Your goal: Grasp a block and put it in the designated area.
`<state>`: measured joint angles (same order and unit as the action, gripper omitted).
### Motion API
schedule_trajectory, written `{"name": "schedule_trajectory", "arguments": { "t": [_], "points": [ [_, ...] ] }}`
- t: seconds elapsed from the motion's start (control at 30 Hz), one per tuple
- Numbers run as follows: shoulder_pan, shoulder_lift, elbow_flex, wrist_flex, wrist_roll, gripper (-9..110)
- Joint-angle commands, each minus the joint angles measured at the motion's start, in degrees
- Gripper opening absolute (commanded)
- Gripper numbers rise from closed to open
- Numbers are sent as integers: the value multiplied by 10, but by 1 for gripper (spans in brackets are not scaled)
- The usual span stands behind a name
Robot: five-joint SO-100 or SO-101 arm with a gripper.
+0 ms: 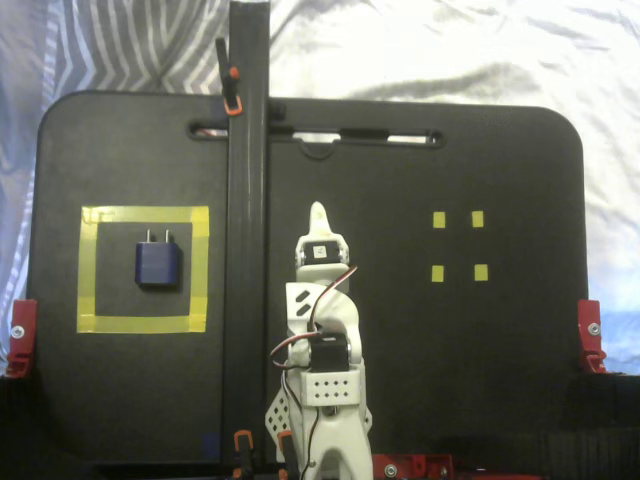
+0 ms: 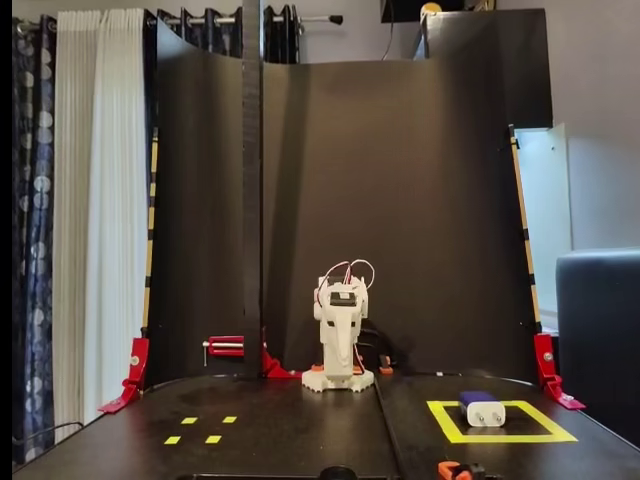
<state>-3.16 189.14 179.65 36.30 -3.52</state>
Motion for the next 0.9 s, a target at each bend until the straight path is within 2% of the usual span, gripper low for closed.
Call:
{"name": "schedule_trajectory", "arguments": {
  "t": [0.0, 0.23, 0.87],
  "points": [
    [-5, 5, 4, 28, -11, 0],
    [-1, 5, 4, 71, -18, 0],
    [4, 5, 4, 72, -13, 0]
  ]
}}
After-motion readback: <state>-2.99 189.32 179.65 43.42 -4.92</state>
